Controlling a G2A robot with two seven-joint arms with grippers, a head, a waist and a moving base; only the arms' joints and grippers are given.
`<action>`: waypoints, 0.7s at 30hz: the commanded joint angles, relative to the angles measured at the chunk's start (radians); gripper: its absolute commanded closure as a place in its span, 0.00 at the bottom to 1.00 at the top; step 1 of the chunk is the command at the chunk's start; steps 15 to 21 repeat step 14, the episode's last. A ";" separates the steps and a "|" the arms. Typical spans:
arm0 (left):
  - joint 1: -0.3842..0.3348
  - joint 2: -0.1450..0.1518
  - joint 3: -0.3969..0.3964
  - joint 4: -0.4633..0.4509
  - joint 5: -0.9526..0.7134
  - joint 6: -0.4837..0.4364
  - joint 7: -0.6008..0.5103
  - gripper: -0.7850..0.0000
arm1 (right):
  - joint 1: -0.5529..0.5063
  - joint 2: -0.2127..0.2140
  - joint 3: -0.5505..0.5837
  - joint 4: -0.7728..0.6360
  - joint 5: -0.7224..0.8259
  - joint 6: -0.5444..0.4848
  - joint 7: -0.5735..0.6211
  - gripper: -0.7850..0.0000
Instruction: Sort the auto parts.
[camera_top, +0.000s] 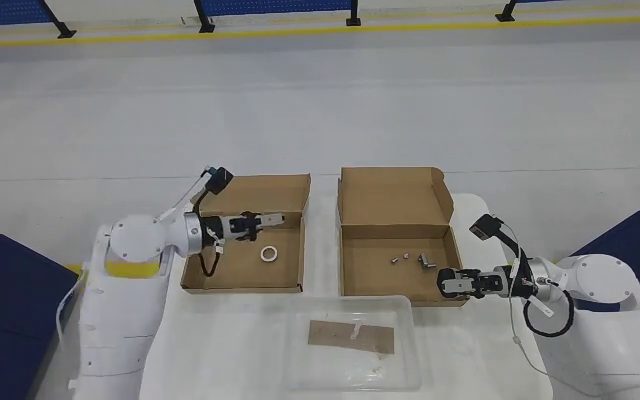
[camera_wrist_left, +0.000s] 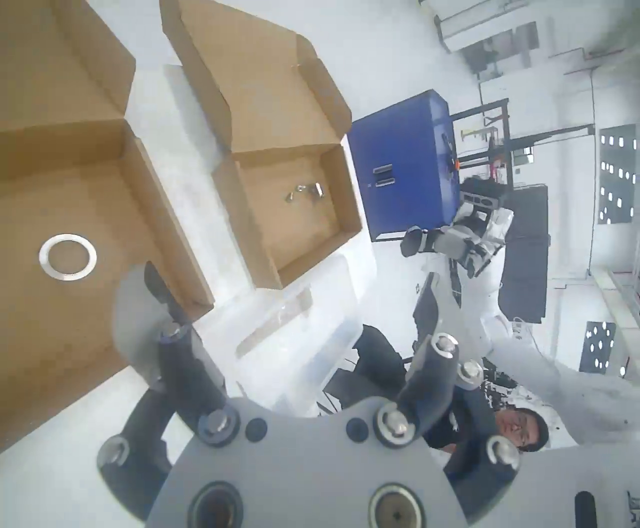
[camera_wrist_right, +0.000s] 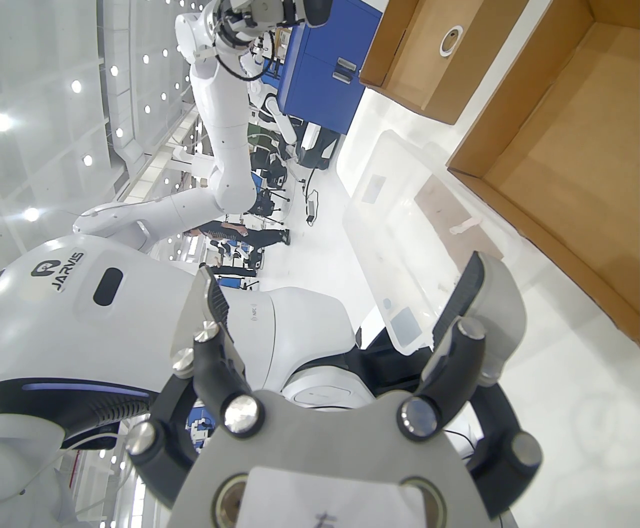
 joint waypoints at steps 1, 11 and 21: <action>0.000 0.000 0.000 0.000 0.000 0.000 0.000 0.00 | 0.000 0.000 0.000 0.000 0.000 0.000 0.000 0.00; 0.002 0.001 -0.001 -0.004 0.003 0.003 0.000 0.00 | 0.000 0.000 0.000 0.000 0.000 0.000 0.000 0.00; 0.002 0.001 -0.001 -0.004 0.003 0.003 0.000 0.00 | 0.000 0.000 0.000 0.000 0.000 0.000 0.000 0.00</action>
